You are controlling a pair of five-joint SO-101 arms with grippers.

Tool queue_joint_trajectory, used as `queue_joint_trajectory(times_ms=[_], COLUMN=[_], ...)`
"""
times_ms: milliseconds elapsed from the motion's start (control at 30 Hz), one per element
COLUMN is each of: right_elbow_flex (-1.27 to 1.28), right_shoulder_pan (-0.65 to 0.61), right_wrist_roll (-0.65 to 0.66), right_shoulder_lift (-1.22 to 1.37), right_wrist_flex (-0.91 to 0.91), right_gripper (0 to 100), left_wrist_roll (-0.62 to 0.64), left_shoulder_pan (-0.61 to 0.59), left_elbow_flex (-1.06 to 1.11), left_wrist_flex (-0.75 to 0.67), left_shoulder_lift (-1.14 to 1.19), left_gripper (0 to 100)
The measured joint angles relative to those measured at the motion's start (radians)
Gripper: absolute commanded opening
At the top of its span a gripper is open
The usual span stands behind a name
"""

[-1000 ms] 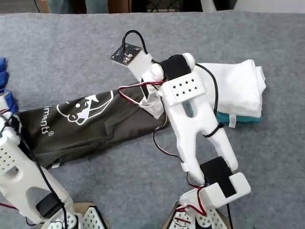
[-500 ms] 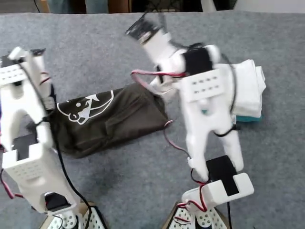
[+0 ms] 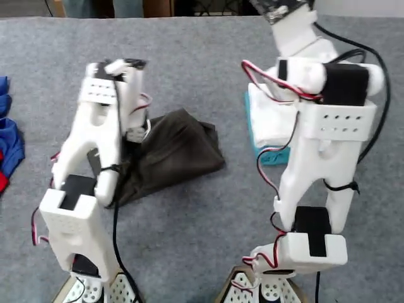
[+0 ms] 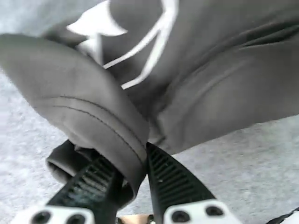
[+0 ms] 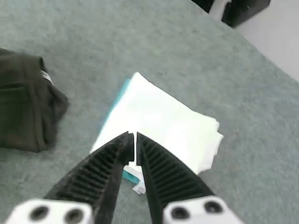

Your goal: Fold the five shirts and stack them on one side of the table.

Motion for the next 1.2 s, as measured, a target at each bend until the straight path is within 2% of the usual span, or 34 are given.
queue_joint_trajectory(times_ms=[233,467,700,1200], right_elbow_flex=[0.025,0.028,0.028,0.028], right_shoulder_pan=[0.078,0.081,0.08,0.13], right_wrist_roll=[0.077,0.077,0.077,0.077], right_shoulder_lift=[0.0,0.0,0.0,0.0], right_wrist_flex=[-0.002,-0.009,-0.009,-0.009], right_gripper=[2.5,2.5,2.5,2.5], left_wrist_roll=[0.077,0.129,0.147,0.226], left_shoulder_pan=[0.117,0.18,0.25,0.328], left_elbow_flex=[-0.126,-0.252,-0.368,-0.411], left_wrist_flex=[-0.008,-0.006,0.0,0.0], left_shoulder_lift=[0.051,0.224,0.253,0.253], left_gripper=[3,3,3,3])
